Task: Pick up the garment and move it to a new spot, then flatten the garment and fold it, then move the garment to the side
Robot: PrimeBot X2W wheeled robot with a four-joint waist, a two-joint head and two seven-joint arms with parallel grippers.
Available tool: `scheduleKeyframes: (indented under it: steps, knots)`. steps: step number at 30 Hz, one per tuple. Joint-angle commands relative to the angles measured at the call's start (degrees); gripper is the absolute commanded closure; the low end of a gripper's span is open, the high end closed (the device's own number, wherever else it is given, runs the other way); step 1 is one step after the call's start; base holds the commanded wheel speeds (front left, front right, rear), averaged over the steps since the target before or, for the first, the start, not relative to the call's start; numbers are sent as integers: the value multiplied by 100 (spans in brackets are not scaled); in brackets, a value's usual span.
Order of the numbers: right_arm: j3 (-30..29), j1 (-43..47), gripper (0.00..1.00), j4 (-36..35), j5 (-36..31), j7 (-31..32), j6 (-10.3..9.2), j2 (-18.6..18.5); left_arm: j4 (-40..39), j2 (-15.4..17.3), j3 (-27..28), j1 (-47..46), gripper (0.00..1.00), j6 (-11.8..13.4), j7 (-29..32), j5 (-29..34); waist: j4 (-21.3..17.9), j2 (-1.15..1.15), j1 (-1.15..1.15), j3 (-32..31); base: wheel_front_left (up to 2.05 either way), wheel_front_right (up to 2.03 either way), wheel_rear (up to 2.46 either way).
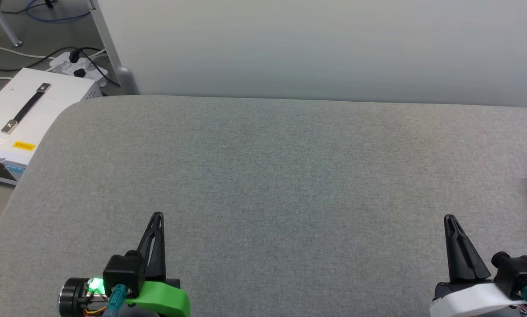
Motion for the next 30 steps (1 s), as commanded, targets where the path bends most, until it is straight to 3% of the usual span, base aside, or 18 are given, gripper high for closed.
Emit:
scheduleKeyframes:
  steps: [1,30]
  knots:
    - [10,-101,100,16,-69,38,-1,-2,-15,-33,38,-63,100,-21,31,39,-4,0,0,0,0,0,0]
    - [63,-262,100,47,-276,370,-2,-1,-53,-101,160,-156,100,-57,362,96,-92,0,0,-1,0,0,0]
